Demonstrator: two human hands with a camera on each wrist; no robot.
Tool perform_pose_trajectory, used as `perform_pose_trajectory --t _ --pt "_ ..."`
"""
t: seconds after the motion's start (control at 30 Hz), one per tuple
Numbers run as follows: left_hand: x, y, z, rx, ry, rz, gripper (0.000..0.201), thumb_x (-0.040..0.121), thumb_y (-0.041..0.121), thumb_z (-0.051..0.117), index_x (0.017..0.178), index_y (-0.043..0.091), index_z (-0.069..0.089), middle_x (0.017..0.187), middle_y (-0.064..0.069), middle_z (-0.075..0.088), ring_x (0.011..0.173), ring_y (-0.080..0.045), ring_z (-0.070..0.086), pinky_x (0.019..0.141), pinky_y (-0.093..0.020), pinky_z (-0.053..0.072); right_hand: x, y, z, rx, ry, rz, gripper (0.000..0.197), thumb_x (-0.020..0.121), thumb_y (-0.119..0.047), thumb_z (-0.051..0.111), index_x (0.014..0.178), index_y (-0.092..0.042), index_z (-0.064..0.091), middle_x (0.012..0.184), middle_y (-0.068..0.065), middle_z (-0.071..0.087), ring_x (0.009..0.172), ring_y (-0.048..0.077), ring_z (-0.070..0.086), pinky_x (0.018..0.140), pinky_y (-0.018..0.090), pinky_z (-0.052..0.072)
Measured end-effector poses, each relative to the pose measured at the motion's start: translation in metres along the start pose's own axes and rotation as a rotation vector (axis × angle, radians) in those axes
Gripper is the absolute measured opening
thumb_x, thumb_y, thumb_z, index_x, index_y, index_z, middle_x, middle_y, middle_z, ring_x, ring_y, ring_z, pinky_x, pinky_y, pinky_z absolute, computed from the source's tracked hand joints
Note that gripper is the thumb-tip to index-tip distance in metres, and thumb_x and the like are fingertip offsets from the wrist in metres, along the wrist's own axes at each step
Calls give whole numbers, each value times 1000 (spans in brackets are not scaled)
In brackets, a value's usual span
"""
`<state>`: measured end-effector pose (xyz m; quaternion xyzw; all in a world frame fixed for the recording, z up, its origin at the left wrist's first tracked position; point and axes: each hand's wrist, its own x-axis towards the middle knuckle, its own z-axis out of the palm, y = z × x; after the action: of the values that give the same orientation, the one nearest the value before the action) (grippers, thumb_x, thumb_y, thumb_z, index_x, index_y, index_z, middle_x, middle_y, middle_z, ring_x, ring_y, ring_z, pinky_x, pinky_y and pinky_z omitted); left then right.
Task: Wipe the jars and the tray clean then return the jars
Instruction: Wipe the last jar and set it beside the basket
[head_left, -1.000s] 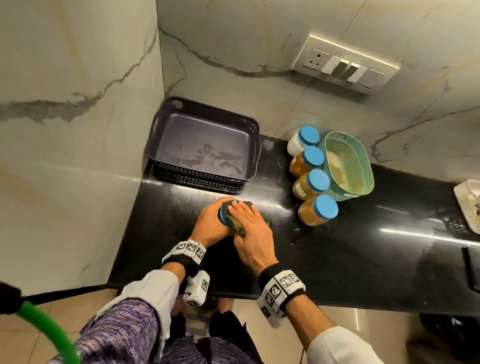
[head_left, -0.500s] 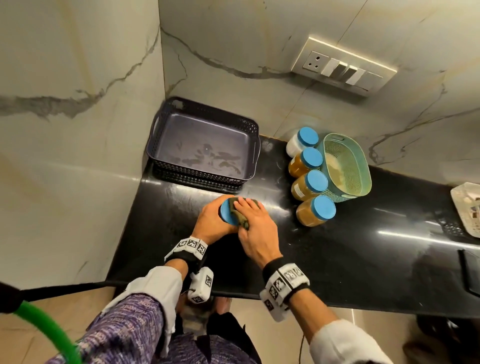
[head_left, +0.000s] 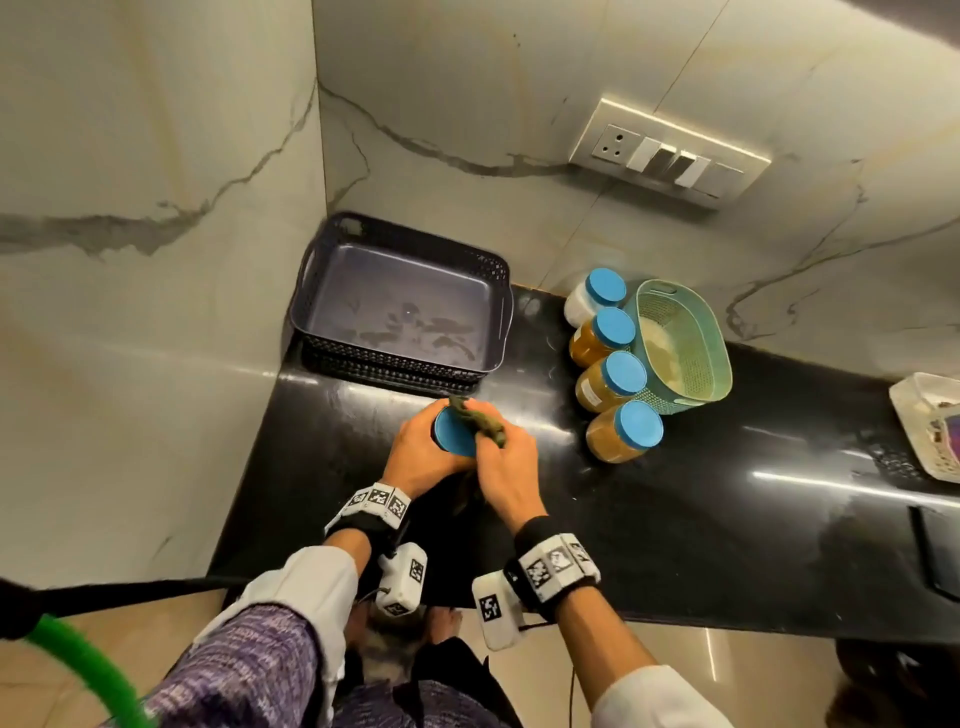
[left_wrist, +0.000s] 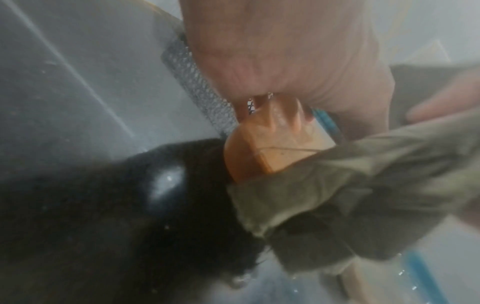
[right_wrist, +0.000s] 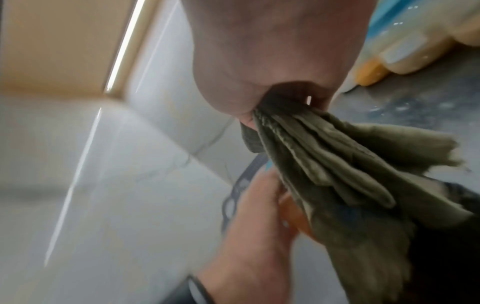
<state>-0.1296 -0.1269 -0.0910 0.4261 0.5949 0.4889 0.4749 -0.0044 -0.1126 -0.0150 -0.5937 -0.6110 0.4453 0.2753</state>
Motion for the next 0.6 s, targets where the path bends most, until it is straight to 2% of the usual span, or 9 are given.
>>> perform_pose_trajectory --t 0.1,0.17,0.23,0.27,0.3,0.37,0.43,0.53,0.6 --pt "-3 18 -5 -141 110 -16 67 52 23 93 116 18 71 109 -2 76 97 -12 70 89 -33 57 2 -14 -20 372 161 274 36 87 8 51 81 -18 75 81 -1 74 82 21 68 73 31 54" --pt "-6 40 -9 -299 146 -13 72 45 26 85 114 11 73 109 -8 76 95 -15 69 84 -31 56 -5 -30 -35 564 150 289 37 85 9 53 68 -16 73 68 2 69 69 22 63 66 32 51" --pt "-5 63 -9 -445 148 -18 72 42 23 80 113 7 74 106 -10 75 96 -21 69 85 -34 57 -16 -47 -37 579 67 196 33 84 8 53 74 -15 75 68 -3 71 69 13 66 67 28 53" --pt "-2 73 -8 -505 154 -18 70 43 20 79 112 7 74 106 -12 75 98 -26 70 88 -39 57 -23 -57 -35 551 24 102 36 85 8 51 90 -15 78 78 -5 76 76 7 68 72 24 55" --pt "1 81 -7 -549 163 -17 68 44 18 77 111 8 75 109 -15 75 101 -32 71 91 -44 57 -30 -64 -34 479 -11 -14 46 86 8 48 113 -15 77 100 -2 80 94 6 70 86 22 56" --pt "8 97 -8 -603 170 -27 65 49 13 73 114 8 75 118 -25 72 113 -45 68 100 -53 53 -40 -67 -31 286 -9 -289 69 83 10 46 146 -17 61 149 1 61 143 15 51 120 35 40" --pt "11 113 -10 -640 162 -39 61 58 7 67 119 5 73 123 -31 69 118 -47 65 103 -54 50 -44 -65 -34 127 20 -493 77 79 11 49 152 -15 53 163 -3 46 158 17 29 129 41 24" --pt "4 145 -10 -668 69 -37 65 56 12 65 120 -3 68 113 -32 68 100 -41 66 89 -48 52 -40 -86 -44 256 8 -489 69 80 11 47 143 -12 61 151 0 60 149 18 45 123 39 35" --pt "-4 170 -9 -663 28 -11 65 54 12 67 116 -4 68 102 -24 68 91 -34 65 79 -41 54 -34 -113 -55 455 12 -301 41 87 4 49 111 -19 73 101 -15 77 101 0 68 92 23 53"
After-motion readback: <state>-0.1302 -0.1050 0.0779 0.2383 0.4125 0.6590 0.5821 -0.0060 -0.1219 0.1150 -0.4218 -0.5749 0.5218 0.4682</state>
